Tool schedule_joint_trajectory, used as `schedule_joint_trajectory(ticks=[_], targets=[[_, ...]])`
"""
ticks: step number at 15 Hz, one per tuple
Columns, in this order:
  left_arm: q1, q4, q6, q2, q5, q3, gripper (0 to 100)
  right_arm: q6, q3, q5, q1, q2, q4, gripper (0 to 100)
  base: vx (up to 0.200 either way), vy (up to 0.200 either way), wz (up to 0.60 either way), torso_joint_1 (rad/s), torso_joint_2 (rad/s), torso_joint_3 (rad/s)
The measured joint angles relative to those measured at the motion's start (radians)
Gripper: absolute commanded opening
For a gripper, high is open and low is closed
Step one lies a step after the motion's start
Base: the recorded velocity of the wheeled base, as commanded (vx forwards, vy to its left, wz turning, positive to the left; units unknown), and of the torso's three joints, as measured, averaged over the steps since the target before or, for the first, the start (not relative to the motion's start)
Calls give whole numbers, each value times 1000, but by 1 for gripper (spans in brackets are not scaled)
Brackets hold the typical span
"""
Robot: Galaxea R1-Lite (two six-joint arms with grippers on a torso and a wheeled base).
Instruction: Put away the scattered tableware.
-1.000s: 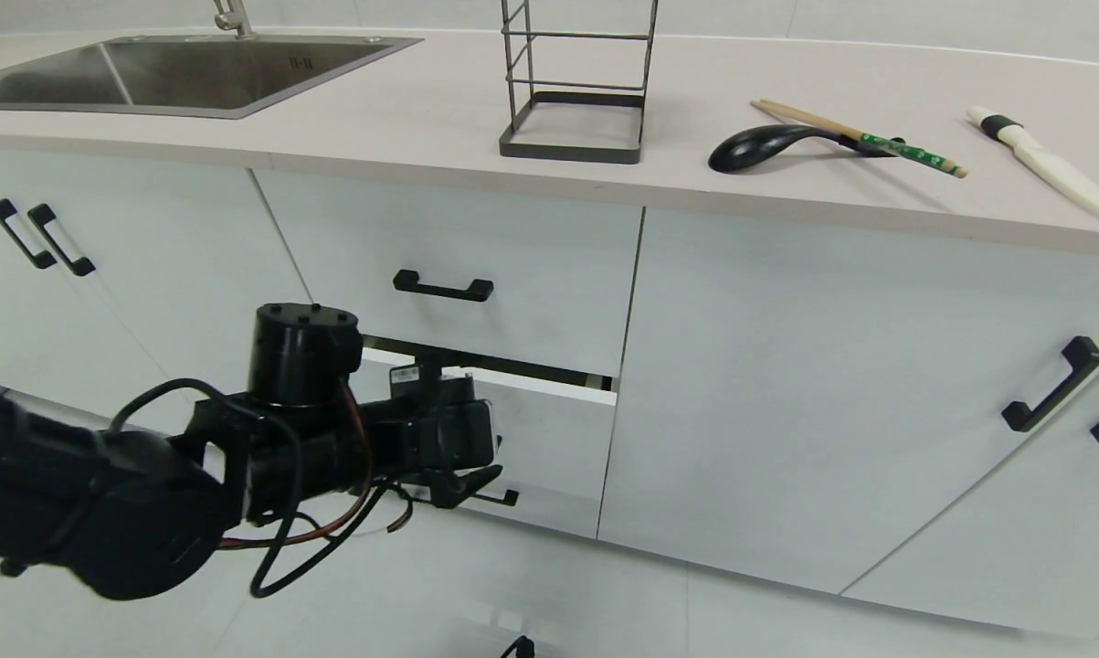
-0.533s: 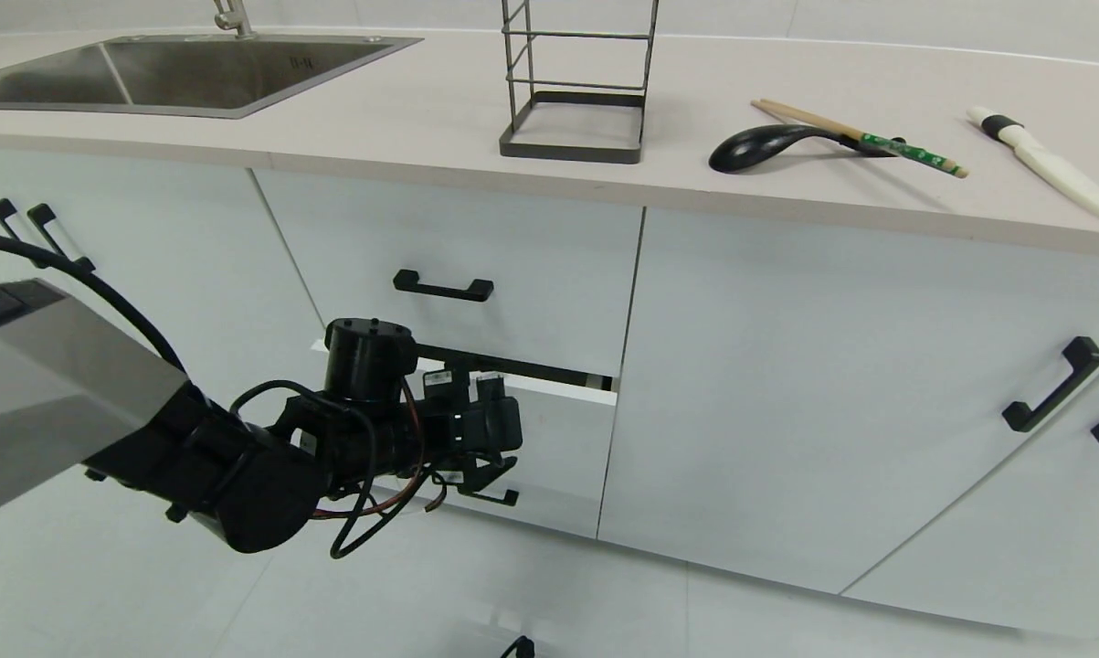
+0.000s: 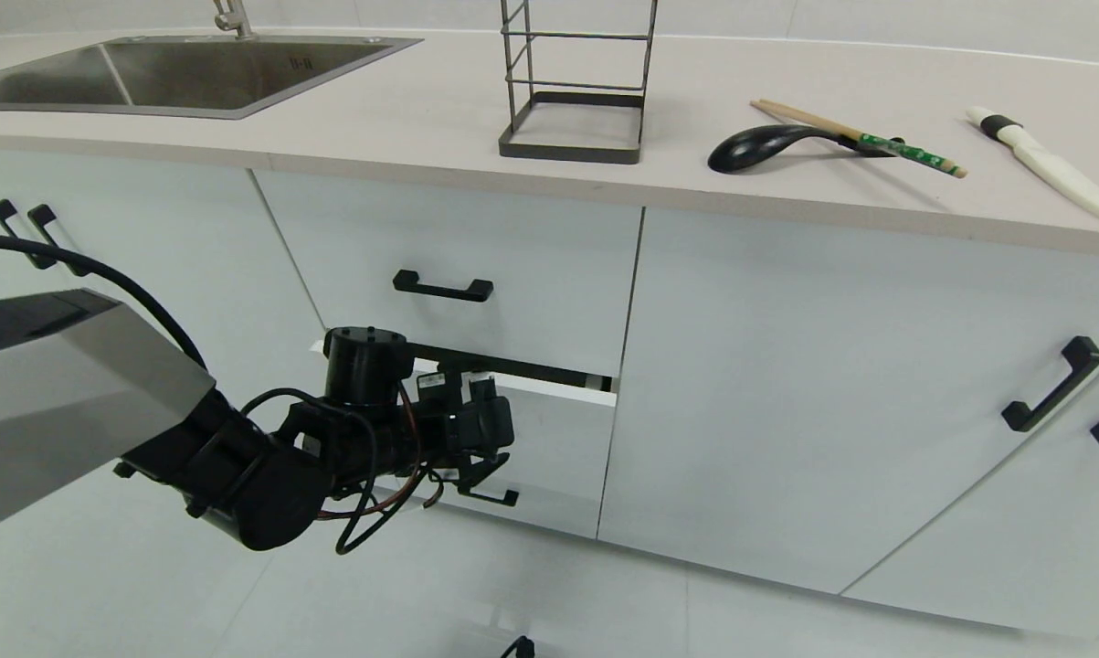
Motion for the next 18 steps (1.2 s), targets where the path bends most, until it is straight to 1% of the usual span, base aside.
schedule_joint_trajectory(ticks=[2,4,6,8,10,12,14,18], targets=[[-14,2,-4,-42,1,70,100,0,0,0,0,0,0,0,0,0,0,0,0,0],[-23,18,-7,-129,-1,172,100,0,0,0,0,0,0,0,0,0,0,0,0,0],[-26,30,-9,-253,-1,261,100,0,0,0,0,0,0,0,0,0,0,0,0,0],[-50,65,-19,-378,1,320,100,0,0,0,0,0,0,0,0,0,0,0,0,0],[-96,121,-25,-450,4,352,100,0,0,0,0,0,0,0,0,0,0,0,0,0],[-121,133,-36,-481,5,378,100,0,0,0,0,0,0,0,0,0,0,0,0,0],[-134,134,-54,-488,4,394,100,0,0,0,0,0,0,0,0,0,0,0,0,0],[-139,130,-54,-467,4,409,100,0,0,0,0,0,0,0,0,0,0,0,0,0]])
